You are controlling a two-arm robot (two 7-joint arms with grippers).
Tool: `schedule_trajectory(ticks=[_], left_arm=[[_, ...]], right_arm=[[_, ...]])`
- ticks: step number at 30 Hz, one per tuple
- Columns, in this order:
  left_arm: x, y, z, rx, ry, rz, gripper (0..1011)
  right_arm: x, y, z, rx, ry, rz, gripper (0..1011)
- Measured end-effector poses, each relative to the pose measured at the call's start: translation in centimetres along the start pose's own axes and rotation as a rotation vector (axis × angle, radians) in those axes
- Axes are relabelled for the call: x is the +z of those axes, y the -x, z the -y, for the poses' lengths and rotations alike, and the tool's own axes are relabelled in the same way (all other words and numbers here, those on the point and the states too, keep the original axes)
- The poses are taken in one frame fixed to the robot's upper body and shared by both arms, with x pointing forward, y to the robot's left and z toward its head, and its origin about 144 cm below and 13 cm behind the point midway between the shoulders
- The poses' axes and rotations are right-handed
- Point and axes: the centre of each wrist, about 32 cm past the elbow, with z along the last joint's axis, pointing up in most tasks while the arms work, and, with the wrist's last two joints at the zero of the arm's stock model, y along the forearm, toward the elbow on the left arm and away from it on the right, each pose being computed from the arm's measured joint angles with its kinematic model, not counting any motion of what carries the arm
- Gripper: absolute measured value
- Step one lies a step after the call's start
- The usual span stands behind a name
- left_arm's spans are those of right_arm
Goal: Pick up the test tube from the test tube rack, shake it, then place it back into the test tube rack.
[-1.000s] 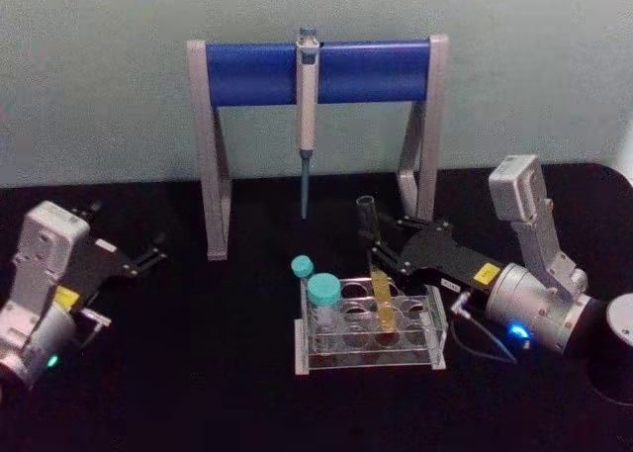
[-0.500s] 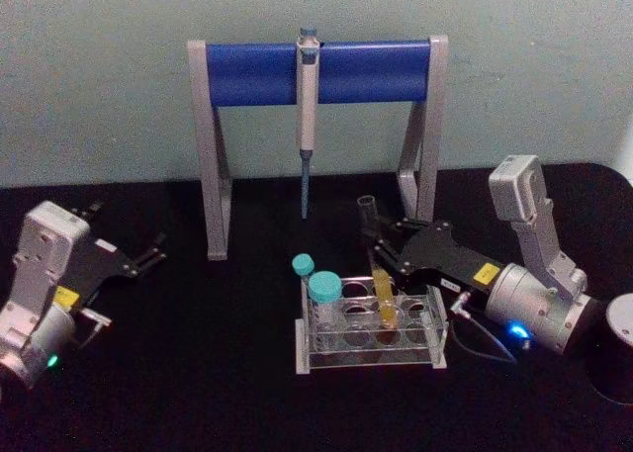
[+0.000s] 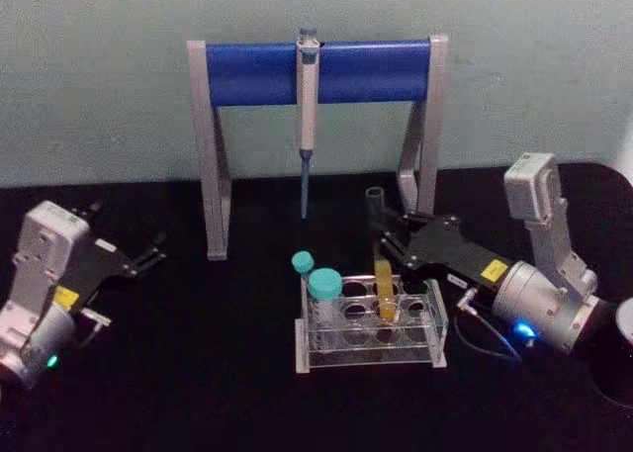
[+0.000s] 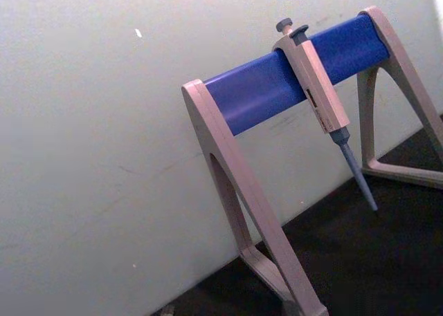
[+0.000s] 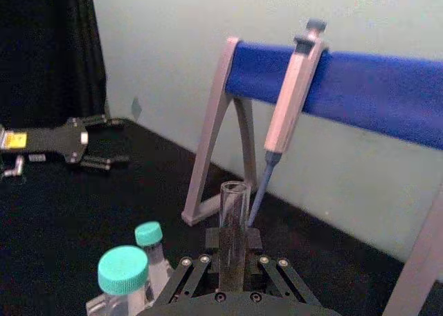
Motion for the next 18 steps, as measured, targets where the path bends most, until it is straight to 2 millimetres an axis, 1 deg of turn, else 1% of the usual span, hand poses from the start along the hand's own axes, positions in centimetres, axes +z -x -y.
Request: schedule_trajectory(ticks=[18], left_arm=[[0.0,0.0,0.0,0.0,0.0,0.0,1001]], right_arm=[[1.5,0.2,1.7,-0.011,-0.217,0.033,228]])
